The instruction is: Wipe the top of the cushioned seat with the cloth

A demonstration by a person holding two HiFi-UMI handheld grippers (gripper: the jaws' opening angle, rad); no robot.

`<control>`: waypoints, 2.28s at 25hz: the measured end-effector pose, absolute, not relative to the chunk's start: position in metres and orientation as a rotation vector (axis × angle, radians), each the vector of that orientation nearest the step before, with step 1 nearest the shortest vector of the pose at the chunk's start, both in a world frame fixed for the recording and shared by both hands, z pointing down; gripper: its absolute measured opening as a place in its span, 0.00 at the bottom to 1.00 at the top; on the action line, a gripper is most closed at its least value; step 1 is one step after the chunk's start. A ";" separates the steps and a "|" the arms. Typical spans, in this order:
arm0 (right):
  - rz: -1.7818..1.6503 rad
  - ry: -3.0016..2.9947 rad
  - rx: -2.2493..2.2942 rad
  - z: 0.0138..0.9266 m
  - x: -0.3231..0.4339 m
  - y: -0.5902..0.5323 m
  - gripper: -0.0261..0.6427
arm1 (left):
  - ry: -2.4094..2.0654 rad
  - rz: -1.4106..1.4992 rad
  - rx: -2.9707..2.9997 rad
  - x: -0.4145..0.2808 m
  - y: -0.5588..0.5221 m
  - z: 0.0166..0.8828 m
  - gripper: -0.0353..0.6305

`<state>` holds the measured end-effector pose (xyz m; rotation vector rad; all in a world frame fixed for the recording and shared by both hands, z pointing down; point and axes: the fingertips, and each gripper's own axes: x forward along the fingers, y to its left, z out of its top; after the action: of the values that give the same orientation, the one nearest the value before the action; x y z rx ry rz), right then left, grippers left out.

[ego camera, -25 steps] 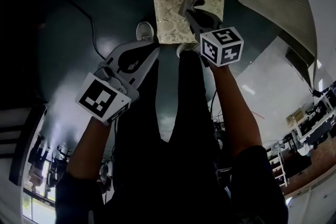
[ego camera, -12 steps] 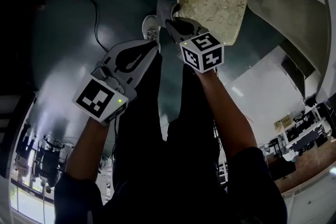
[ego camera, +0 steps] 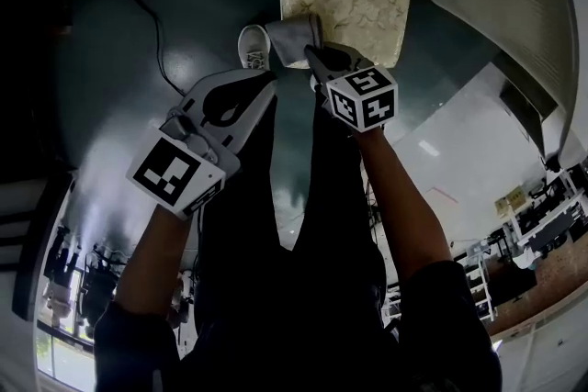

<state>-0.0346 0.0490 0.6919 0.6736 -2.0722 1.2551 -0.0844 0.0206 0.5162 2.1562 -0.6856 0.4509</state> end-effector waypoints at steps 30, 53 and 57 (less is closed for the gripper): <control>1.402 -1.946 1.090 0.700 0.212 0.071 0.09 | -0.346 0.602 2.270 0.142 0.027 0.514 0.06; 1.114 -2.292 1.138 0.433 0.148 -0.015 0.09 | -0.556 0.478 2.487 0.080 -0.033 0.322 0.06; 0.994 -2.377 1.126 0.362 0.139 -0.028 0.09 | -0.612 0.419 2.559 0.069 -0.044 0.265 0.06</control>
<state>0.1391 -0.0279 0.3619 1.1259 -2.3771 0.9942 0.0690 -0.0435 0.2652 2.5589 -0.6116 0.4187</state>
